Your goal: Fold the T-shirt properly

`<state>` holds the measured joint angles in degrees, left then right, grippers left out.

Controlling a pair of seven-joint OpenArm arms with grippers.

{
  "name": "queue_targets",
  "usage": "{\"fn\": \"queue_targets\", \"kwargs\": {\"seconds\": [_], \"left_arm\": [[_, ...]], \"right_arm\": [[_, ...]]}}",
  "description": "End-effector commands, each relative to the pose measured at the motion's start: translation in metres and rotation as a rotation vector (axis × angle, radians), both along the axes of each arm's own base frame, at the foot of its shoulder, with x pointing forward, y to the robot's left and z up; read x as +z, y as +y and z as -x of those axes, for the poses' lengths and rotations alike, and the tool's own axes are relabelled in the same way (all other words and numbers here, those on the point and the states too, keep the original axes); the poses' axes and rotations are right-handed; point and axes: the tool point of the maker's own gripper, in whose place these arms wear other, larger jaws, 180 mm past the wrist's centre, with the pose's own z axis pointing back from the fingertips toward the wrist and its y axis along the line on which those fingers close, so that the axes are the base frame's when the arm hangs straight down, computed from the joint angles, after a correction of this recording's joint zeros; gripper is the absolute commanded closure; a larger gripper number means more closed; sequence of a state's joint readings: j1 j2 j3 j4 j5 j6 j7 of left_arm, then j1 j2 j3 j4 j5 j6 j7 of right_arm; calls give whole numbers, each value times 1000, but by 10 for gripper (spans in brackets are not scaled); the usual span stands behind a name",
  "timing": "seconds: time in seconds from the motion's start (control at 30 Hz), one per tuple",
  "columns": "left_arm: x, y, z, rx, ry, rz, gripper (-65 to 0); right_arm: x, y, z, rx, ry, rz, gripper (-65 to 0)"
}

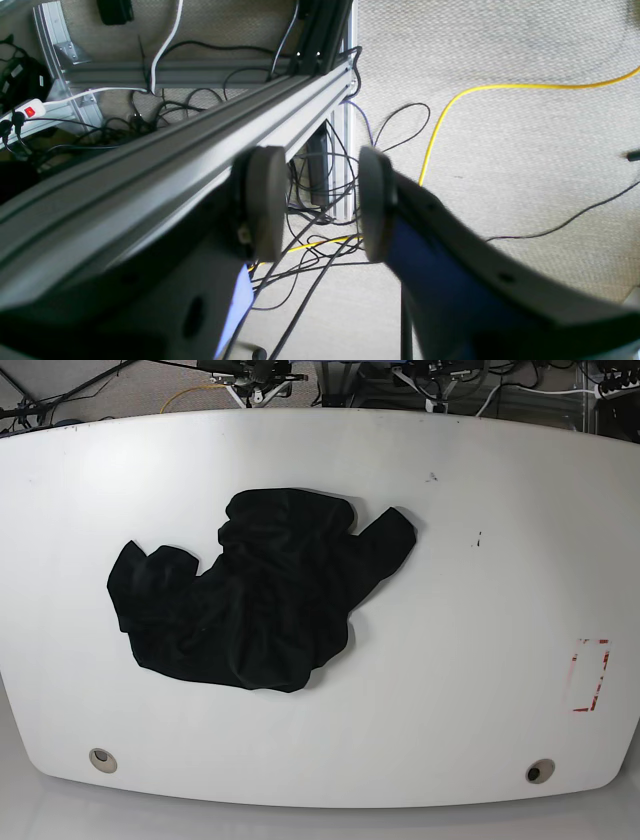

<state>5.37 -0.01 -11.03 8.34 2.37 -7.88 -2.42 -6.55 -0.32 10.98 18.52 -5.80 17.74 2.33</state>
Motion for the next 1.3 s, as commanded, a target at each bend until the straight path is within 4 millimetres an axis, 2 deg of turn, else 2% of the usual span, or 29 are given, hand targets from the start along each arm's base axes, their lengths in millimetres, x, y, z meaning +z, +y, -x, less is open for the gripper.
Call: {"fn": "queue_targets", "kwargs": {"seconds": [0.0, 0.33, 0.4, 0.47, 0.67, 0.87, 1.27], "left_arm": [[0, -2, 6, 5, 12, 8, -395], [0, -1, 6, 4, 13, 5, -395], [1, 4, -6, 2, -24, -4, -390], [1, 4, -7, 2, -28, -7, -391], [1, 4, -7, 3, -31, -5, -391], [0, -1, 1, 9, 1, 1, -396], [0, 3, -6, 3, -16, -7, -393]], "right_arm": [[0, -1, 4, 4, 1, 1, -229], [0, 0, 5, 5, 0, 0, -228], [1, 0, -2, 1, -9, 0, -233], [1, 0, -1, 3, -7, 1, -232], [1, -1, -3, 2, -12, 2, -233], [1, 2, 7, -1, 6, -6, -231], [1, 0, 4, -2, -1, -2, -229]]}}
